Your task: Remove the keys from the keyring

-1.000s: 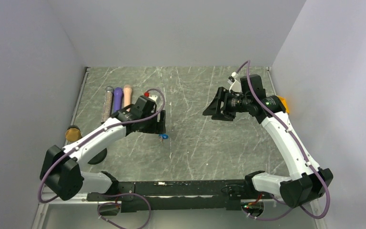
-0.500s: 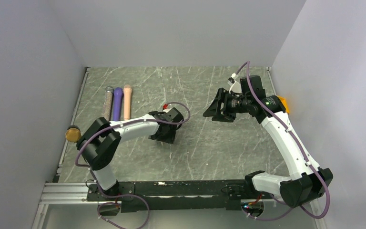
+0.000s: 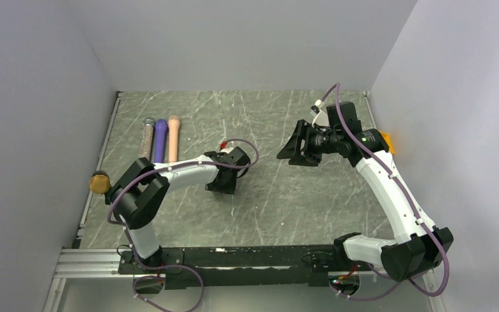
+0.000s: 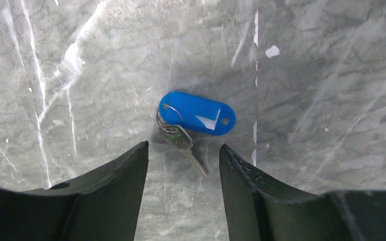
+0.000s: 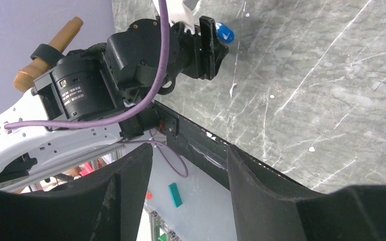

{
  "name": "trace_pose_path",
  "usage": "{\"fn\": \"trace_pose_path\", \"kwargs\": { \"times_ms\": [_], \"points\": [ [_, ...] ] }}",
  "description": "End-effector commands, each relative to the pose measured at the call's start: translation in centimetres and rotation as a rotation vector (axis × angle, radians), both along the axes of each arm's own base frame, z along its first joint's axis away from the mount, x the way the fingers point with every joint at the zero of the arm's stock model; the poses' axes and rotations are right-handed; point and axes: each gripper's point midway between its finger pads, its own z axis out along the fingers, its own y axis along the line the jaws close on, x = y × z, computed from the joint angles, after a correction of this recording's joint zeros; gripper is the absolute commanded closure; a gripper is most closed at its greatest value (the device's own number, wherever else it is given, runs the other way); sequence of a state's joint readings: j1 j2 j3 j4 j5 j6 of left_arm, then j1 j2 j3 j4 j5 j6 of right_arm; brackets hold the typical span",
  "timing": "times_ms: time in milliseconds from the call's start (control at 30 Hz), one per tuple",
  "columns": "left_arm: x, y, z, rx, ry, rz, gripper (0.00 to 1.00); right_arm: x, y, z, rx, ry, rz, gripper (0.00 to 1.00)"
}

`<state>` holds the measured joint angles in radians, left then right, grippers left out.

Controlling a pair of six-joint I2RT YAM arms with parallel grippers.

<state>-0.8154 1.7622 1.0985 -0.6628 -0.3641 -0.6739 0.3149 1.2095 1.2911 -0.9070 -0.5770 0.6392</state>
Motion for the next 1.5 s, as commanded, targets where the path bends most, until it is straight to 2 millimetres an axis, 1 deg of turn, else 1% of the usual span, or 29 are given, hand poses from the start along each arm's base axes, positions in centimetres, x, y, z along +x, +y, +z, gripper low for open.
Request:
{"fn": "trace_pose_path", "kwargs": {
  "times_ms": [0,167,367,433,533,633,667,800,867,933,1000,1033,1100,1133,1200,1300,1400,1467],
  "points": [
    [0.4,0.9,-1.2,0.002,0.015,0.029,0.44,0.2,0.3,1.8,0.033,-0.031,-0.008,0.40],
    [0.8,1.2,-2.1,-0.013,0.037,0.025,0.62,0.2,0.3,1.8,0.039,-0.030,-0.015,0.40],
    [-0.1,1.6,-2.0,-0.035,0.043,0.022,0.81,0.2,0.3,1.8,0.042,-0.033,-0.020,0.40],
    [-0.3,1.8,-1.6,-0.042,0.034,0.020,0.87,0.2,0.3,1.8,0.046,-0.033,-0.022,0.41],
    [-0.6,2.1,-0.8,-0.053,0.019,0.010,0.93,0.2,0.4,1.9,0.052,-0.038,-0.024,0.41],
    [-0.6,2.0,0.6,-0.083,-0.008,-0.014,0.99,0.2,0.4,2.0,0.058,-0.041,-0.024,0.41],
    [-0.5,1.9,1.2,-0.094,-0.017,-0.024,1.00,0.2,0.4,2.1,0.060,-0.044,-0.023,0.41],
    [-0.2,0.5,4.7,-0.182,-0.069,-0.100,1.00,0.3,0.5,2.5,0.065,-0.057,-0.018,0.41],
    [-0.1,-0.5,7.0,-0.249,-0.099,-0.151,1.00,0.3,0.7,3.0,0.077,-0.069,-0.011,0.41],
    [-0.1,-2.2,9.8,-0.347,-0.128,-0.229,1.00,0.3,0.9,3.9,0.101,-0.093,0.006,0.41],
    [-0.4,-4.3,12.9,-0.467,-0.148,-0.338,1.00,0.3,1.4,5.6,0.142,-0.139,0.039,0.41],
    [-1.0,-5.7,14.7,-0.541,-0.142,-0.431,1.00,0.3,1.7,6.7,0.167,-0.170,0.058,0.41],
    [-1.8,-7.6,18.0,-0.635,-0.142,-0.556,1.00,0.2,2.3,9.1,0.225,-0.236,0.099,0.41],
    [-2.3,-8.4,19.7,-0.687,-0.141,-0.619,1.00,0.0,2.6,10.6,0.264,-0.284,0.126,0.41],
    [-3.4,-10.0,22.8,-0.793,-0.118,-0.733,1.00,-0.2,3.0,12.7,0.320,-0.345,0.152,0.40],
    [-5.9,-12.1,27.6,-0.965,-0.049,-0.921,1.00,-0.9,3.4,14.8,0.395,-0.413,0.185,0.41],
    [-7.8,-12.9,30.6,-1.086,0.021,-1.012,1.00,-1.8,3.5,16.0,0.439,-0.464,0.225,0.43],
    [-8.6,-13.2,32.6,-1.164,0.013,-1.044,1.00,-2.5,3.5,16.7,0.451,-0.493,0.249,0.44]
  ]
}}
